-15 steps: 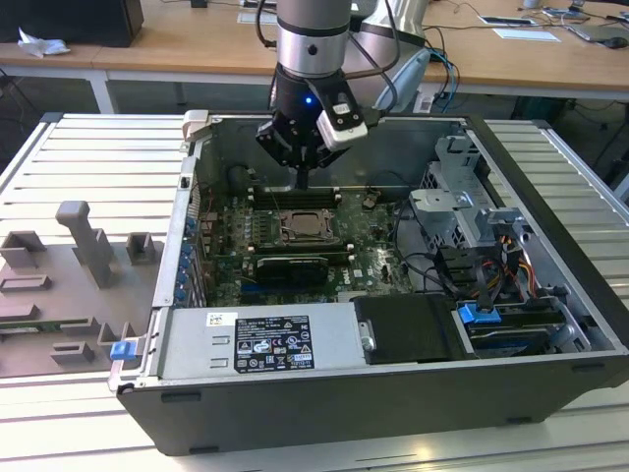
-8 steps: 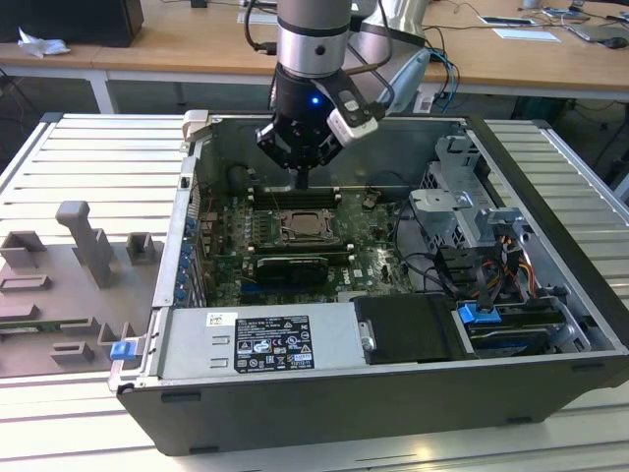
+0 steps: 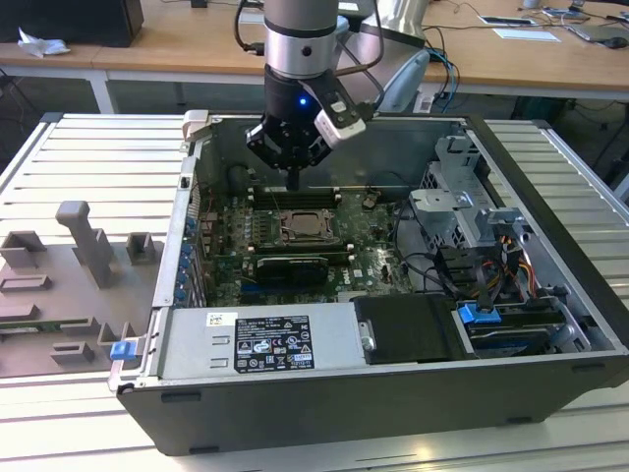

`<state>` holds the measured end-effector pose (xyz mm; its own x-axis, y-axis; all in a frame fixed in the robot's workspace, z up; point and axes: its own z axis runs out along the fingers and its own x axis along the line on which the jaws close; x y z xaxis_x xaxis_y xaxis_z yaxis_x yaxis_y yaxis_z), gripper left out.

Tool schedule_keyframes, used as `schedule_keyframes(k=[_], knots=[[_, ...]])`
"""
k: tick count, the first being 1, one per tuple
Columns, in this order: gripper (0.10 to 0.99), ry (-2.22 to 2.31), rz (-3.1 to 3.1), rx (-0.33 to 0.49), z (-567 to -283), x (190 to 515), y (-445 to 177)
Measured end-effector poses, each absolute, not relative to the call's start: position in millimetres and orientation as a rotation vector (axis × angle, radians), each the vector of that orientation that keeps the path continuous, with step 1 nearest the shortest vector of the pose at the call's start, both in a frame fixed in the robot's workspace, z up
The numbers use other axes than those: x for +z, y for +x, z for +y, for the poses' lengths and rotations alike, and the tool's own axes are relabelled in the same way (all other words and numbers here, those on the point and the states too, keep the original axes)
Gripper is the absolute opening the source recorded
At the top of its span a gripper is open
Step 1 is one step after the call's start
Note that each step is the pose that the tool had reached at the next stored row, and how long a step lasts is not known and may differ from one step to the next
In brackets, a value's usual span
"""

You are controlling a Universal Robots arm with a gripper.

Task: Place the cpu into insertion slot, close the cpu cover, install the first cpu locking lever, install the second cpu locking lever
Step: 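Install the first cpu locking lever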

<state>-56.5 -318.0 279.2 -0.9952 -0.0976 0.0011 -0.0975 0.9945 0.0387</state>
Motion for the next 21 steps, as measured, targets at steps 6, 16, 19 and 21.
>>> schedule_keyframes(k=[6,16,19,21], knots=[[0.106,0.064,-3.139,-0.061,-318.0,277.9,-57.3],[0.106,0.06,-3.139,-0.061,-318.0,276.9,-73.7],[0.106,0.06,-3.139,-0.063,-318.0,273.5,-82.8],[0.106,0.06,-3.139,-0.064,-318.0,270.8,-86.1]])
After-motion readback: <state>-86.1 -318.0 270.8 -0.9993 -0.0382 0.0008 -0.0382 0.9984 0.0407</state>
